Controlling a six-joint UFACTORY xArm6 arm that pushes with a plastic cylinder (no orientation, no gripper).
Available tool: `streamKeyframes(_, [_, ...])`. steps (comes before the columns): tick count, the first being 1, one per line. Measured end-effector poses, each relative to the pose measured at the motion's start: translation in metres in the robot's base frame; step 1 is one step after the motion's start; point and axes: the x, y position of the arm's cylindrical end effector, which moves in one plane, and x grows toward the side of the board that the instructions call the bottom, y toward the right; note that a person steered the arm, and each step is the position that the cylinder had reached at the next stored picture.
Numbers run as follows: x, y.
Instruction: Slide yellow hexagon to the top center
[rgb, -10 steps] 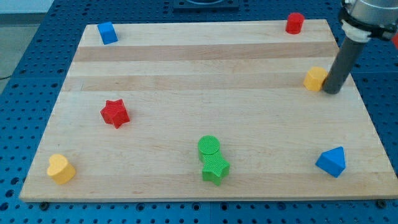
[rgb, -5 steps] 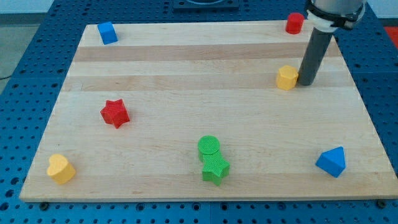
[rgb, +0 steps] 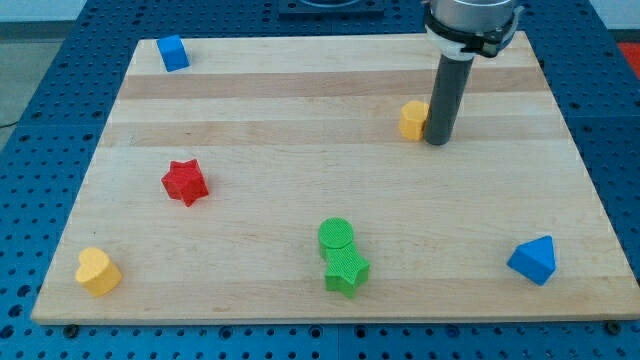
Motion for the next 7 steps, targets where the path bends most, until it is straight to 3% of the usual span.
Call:
streamKeyframes(3, [-0.032, -0.047])
streamKeyframes(7, [-0.110, -0.039])
